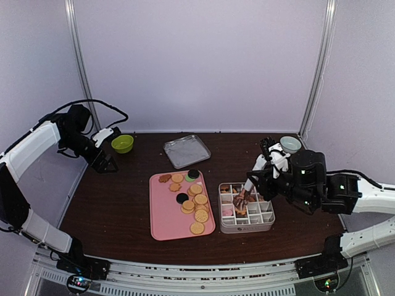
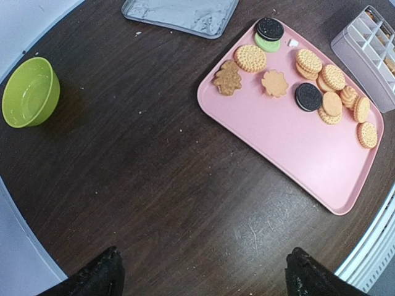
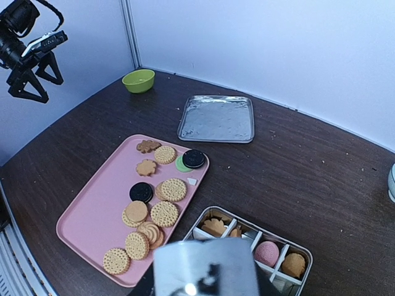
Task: Pack the cookies
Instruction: Place the fake cookies in the empty pocket of the box, then adjust the fake cookies in the empty pocket of the box.
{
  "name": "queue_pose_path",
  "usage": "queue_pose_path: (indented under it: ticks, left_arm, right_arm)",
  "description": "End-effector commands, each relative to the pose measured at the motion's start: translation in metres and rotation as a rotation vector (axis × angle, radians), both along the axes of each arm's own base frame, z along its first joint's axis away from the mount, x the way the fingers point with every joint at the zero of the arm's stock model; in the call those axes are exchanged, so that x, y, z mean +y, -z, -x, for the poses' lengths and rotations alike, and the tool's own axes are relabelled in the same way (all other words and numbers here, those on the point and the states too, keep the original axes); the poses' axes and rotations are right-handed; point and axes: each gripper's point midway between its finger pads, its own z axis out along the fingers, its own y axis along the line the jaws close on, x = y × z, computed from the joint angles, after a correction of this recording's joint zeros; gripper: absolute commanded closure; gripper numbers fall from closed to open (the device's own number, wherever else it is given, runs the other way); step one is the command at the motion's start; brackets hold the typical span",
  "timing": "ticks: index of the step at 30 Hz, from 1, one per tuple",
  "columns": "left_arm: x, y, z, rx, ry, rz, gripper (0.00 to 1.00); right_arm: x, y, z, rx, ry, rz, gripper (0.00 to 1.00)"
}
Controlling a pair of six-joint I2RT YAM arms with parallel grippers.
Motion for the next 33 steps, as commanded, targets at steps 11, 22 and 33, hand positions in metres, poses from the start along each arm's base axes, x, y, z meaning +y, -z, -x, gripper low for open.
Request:
queue_pose_path:
  ticks: [11,22,33]
  left_arm:
    - [0.0,-0.008,-0.002,-0.021,0.017,0.006,0.06]
    - [-0.004,-0.009,0.0,-0.011,0.031,0.027,0.07]
    - [-0.003,-0.009,0.001,-0.008,0.035,0.022,0.07]
  right_arm:
    - [0.0,-0.008,0.001,-0.024,-0.008,-0.024,0.72]
    - [0.005,-0.001,0.014,0.001,-0.09,-0.039,0.68]
    - [0.007,0.016,0.007,-0.002,-0.069,0.056,0.72]
